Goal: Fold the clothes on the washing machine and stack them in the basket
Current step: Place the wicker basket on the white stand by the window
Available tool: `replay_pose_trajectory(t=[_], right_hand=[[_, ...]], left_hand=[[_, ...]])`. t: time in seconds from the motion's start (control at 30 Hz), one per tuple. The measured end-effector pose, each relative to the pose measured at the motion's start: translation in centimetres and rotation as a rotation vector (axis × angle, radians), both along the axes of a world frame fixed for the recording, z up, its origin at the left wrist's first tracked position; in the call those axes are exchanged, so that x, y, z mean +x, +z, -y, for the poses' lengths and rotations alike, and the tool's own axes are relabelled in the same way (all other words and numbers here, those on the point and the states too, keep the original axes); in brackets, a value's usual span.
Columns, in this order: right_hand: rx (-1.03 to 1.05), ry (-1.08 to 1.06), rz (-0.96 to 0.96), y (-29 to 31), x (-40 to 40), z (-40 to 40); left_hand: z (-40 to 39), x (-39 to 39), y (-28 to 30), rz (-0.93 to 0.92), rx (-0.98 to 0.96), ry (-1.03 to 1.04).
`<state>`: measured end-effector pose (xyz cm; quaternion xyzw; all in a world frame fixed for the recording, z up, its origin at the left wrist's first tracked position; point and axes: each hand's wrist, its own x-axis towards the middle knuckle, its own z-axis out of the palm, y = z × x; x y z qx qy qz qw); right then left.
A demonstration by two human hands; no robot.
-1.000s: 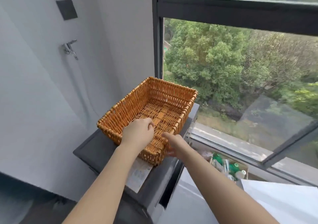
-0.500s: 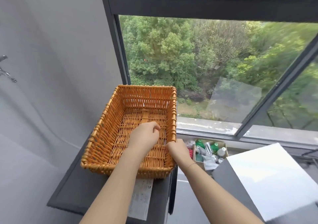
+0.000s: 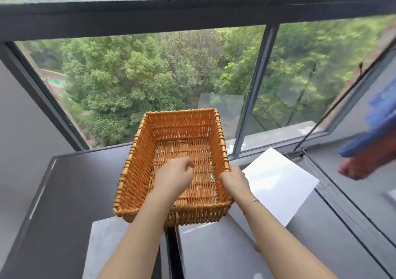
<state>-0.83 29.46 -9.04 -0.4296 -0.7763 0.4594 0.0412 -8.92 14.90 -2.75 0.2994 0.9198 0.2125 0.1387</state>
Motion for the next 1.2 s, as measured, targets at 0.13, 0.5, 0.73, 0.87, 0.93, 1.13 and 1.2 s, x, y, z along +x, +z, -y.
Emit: replay_pose_trajectory(t=[0.13,0.5,0.73,0.87,0.93,1.13,1.2], right_hand=[[0.010,-0.168,0.002,-1.3,3.0,-7.7],[-0.144,-0.469,0.132,-10.1,11.2,-30.1],[-0.229,-0.604,0.287,-17.1,13.0,-39.2],[-0.337,-0.616,0.264,-21.6,13.1,-40.3],[-0.392,-0.583,0.267,-24.5,12.8,-40.3],[-0.560,-0.514,0.399,-29.6,13.0,-39.5],[-0.559,-0.506,0.387,-28.7,13.1,-39.5]], left_hand=[[-6.4,1.6,-1.3,0.025,-0.005,-0.093],[-29.7,6.9,-10.0,0.102,-0.185,-0.266],[-40.1,7.8,-14.5,0.208,-0.337,-0.338],[-42.9,7.1,-16.6,0.246,-0.372,-0.289],[-43.9,6.8,-17.5,0.262,-0.382,-0.266],[-44.3,6.1,-18.3,0.263,-0.413,-0.238],[-44.2,5.6,-18.3,0.252,-0.401,-0.248]])
